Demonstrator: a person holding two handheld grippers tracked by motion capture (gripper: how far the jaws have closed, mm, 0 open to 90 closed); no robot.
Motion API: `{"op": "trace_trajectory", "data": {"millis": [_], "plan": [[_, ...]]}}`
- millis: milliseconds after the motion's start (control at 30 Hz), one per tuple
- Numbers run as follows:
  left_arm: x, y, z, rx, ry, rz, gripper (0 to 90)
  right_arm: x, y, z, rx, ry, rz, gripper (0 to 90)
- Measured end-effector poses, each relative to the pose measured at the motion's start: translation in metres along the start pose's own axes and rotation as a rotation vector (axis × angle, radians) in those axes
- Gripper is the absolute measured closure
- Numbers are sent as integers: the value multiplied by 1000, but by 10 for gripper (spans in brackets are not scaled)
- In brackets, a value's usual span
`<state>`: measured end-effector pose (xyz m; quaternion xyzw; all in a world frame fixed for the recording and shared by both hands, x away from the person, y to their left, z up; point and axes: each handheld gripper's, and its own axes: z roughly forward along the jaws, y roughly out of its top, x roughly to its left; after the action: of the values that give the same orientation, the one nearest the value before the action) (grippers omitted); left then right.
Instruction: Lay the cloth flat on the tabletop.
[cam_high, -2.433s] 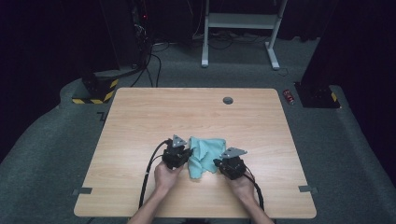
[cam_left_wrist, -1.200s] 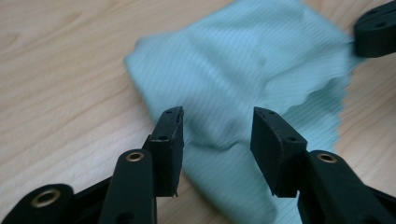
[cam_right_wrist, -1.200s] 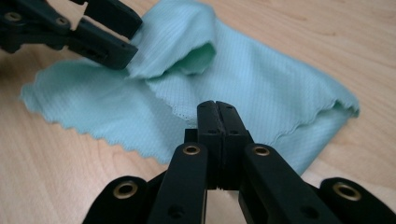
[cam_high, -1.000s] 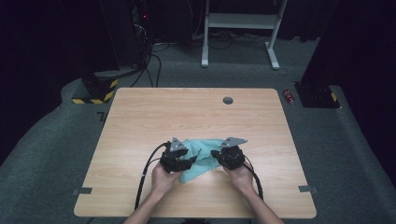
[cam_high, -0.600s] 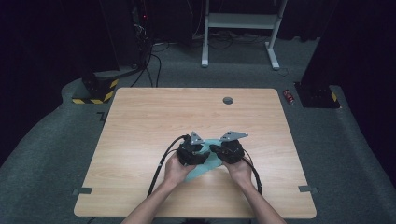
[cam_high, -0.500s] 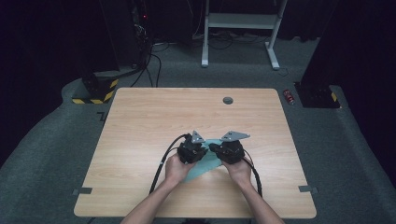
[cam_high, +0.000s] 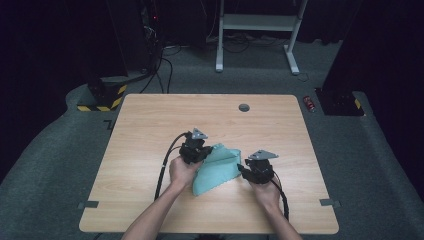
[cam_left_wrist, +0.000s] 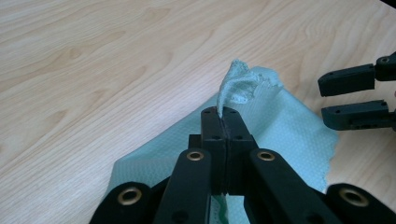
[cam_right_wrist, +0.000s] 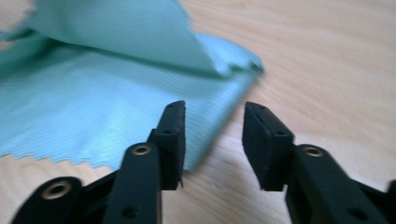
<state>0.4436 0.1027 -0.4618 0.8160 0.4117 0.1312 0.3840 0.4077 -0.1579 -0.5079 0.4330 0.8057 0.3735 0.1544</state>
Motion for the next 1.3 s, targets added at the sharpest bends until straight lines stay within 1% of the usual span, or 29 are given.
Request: {"op": "trace_trajectory", "data": {"millis": [33,67,100,133,200,233,267,300,333,367,400,467,500,567,633,667,700,733,800,833,933,1000,1067,1133,1167,1200,1233,1267,1300], "plan": [[3,-1,1,0,5,-11,895,-5,-1,2,17,13,25,613],[5,-2,2,3,6,-19,895,-5,-1,3,19,24,26,637],[6,-2,2,1,11,-28,895,-5,-1,4,21,33,20,664],[8,-3,2,-1,12,-34,895,-5,-1,4,21,33,20,664],[11,-3,3,-3,7,-50,896,-3,-1,7,38,50,-4,730],[11,-3,3,-3,7,-50,896,-2,-1,9,43,62,-5,756],[11,-3,3,-4,1,-57,896,-2,-1,9,43,62,-5,756],[11,-3,4,-2,-1,-61,896,-2,-1,13,56,71,-6,834],[11,-3,4,-1,-2,-63,896,-3,-1,13,55,74,-8,873],[12,-3,4,-2,0,-57,896,-3,-1,13,55,74,-8,873],[13,-3,3,-9,8,-56,896,-4,0,13,50,77,-19,897],[14,-3,2,-14,10,-62,896,-3,0,12,48,77,-25,898],[16,-3,0,-20,16,-69,897,-2,1,6,33,75,-27,898],[19,-3,-1,-22,24,-77,899,-1,1,4,26,75,-27,898],[22,-3,-2,-16,41,-80,900,0,2,-3,14,69,-54,897],[23,-4,-3,-14,50,-81,900,0,2,-3,14,69,-54,897],[24,-4,-3,-11,61,-76,900,2,3,-8,11,64,-75,897],[25,-4,-4,-8,71,-76,900,2,3,-11,11,64,-84,897],[28,-5,-6,-8,92,-74,900,3,3,-13,8,66,-88,897],[31,-5,-7,-12,107,-85,900,3,2,-17,2,72,-92,897],[34,-6,-6,-7,120,-96,900,6,1,-20,3,66,-116,894],[35,-8,-3,4,127,-104,900,8,0,-20,18,58,-134,893],[36,-9,-1,13,135,-94,899,8,0,-20,22,56,-143,891],[35,-9,1,21,123,-94,895,8,0,-19,25,55,-149,875],[34,-10,2,21,118,-82,893,8,0,-19,26,55,-144,855],[32,-10,1,24,110,-69,878,6,0,-19,25,52,-125,842],[29,-10,1,30,104,-46,894,4,0,-20,27,50,-113,867],[28,-10,0,34,101,-34,894,4,0,-20,27,50,-113,867],[27,-10,-1,41,100,-15,898,3,-1,-20,31,49,-130,900]]}}
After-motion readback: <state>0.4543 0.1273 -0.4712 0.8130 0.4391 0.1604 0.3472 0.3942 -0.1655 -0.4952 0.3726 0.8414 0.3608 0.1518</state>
